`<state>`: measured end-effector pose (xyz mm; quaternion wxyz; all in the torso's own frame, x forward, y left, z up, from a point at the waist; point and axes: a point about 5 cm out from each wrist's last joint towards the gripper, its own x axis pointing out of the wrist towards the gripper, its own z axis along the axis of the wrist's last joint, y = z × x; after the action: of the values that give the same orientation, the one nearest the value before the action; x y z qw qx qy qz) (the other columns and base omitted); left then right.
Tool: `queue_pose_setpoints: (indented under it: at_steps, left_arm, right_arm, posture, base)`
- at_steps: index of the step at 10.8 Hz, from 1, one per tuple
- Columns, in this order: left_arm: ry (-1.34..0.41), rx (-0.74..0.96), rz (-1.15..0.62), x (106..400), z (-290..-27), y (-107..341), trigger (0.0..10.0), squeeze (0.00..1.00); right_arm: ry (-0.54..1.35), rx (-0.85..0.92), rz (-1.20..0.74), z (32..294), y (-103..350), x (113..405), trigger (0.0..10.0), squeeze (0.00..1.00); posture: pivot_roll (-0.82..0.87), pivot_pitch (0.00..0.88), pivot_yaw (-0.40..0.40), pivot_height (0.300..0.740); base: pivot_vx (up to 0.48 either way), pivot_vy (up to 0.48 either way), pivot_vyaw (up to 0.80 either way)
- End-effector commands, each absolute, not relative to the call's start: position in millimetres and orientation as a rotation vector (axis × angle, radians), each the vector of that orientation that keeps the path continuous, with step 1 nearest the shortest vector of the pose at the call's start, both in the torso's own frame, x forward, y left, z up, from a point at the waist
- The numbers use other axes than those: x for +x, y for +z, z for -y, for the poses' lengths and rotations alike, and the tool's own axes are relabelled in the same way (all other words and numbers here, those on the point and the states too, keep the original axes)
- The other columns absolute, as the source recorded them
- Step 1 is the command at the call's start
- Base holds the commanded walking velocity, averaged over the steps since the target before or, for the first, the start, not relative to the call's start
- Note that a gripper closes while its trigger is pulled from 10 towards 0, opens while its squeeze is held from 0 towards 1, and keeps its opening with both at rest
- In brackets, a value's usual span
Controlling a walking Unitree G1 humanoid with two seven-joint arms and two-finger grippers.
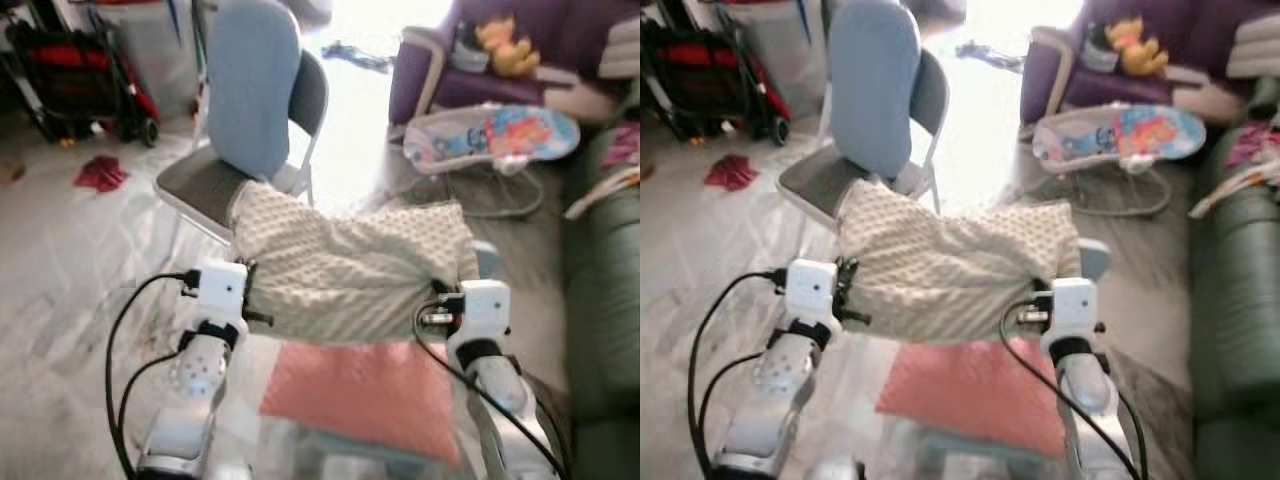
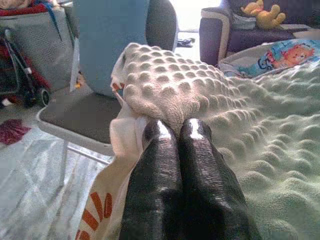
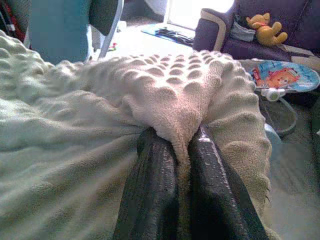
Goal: Move the pillow to the sofa
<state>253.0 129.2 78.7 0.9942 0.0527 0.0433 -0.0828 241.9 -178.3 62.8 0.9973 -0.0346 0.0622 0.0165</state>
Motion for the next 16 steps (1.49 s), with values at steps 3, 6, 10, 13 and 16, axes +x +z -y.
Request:
queue_pose_setpoints:
  at_steps: [3,6,10,13,16]
  left_arm:
    - [-0.186,0.103,-0.076,253.7,-127.0,81.5,10.0,0.0]
    - [-0.189,0.097,-0.079,255.1,-126.8,81.6,10.0,0.0]
    - [-0.174,0.083,-0.091,256.5,-129.6,81.7,10.0,0.0]
    - [-0.173,0.076,-0.094,257.8,-128.9,82.0,10.0,0.0]
    - [-0.187,0.056,-0.102,258.5,-127.9,81.7,10.0,0.0]
  right_arm:
    - [0.032,-0.059,-0.113,177.1,68.1,245.1,10.0,0.0]
    - [0.025,-0.067,-0.116,180.3,68.5,246.9,10.0,0.0]
    - [0.022,-0.062,-0.123,178.1,67.2,246.7,10.0,0.0]
    - [0.02,-0.061,-0.116,178.5,69.8,249.0,10.0,0.0]
    - [0.018,-0.058,-0.112,177.3,72.7,249.6,10.0,0.0]
  posture:
    - [-0.02,0.0,-0.056,0.74]
    - [-0.02,0.0,-0.052,0.74]
    - [-0.02,0.0,-0.048,0.74]
    - [-0.02,0.0,-0.048,0.74]
    - [-0.03,0.001,-0.048,0.74]
  base:
    - [-0.095,0.0,0.0]
    - [-0.299,0.0,-0.27]
    - [-0.347,0.0,-0.43]
    - [-0.345,0.102,-0.47]
    - [-0.176,0.39,-0.27]
